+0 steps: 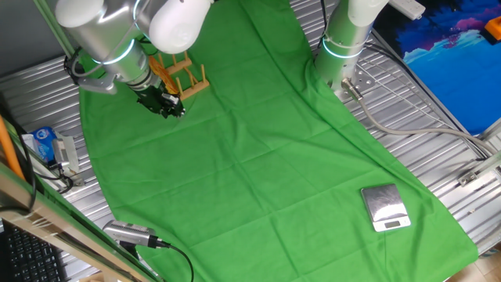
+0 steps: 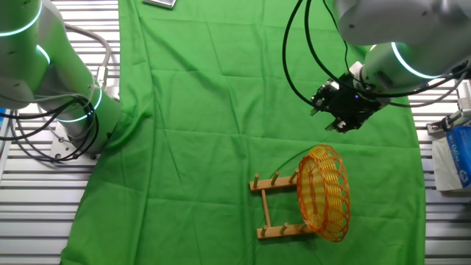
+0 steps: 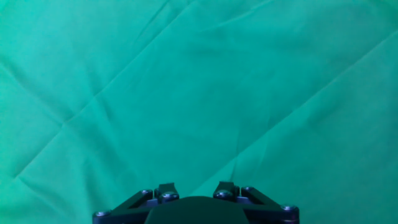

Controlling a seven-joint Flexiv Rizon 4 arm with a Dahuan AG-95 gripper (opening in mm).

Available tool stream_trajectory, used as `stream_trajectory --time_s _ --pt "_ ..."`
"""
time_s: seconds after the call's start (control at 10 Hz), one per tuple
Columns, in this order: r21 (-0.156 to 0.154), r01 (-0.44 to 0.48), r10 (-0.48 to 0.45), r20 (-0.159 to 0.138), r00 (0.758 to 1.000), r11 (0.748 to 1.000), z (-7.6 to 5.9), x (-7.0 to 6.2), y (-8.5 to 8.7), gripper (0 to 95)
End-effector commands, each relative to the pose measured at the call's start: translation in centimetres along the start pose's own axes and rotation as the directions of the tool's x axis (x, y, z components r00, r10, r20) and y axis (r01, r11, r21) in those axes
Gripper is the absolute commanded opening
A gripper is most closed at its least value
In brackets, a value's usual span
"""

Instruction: Take the dish off the dish rack

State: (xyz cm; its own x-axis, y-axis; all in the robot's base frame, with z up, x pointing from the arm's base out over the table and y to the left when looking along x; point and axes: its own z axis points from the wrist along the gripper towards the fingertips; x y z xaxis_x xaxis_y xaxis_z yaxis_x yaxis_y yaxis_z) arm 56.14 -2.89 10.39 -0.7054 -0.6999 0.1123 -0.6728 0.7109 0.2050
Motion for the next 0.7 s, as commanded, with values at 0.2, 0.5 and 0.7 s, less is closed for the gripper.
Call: stream_trajectory --time_s 0.2,0.5,0.7 --pt "0.02 -0.074 0.074 -0.016 0.997 0.997 0.04 -0.01 -0.03 38.0" --pt "0.015 -0.085 0.086 -0.018 0.996 0.996 0.04 -0.01 -0.03 38.0" --pt "0.012 -0.077 0.077 -0.018 0.997 0.997 0.04 -0.01 -0.03 38.0"
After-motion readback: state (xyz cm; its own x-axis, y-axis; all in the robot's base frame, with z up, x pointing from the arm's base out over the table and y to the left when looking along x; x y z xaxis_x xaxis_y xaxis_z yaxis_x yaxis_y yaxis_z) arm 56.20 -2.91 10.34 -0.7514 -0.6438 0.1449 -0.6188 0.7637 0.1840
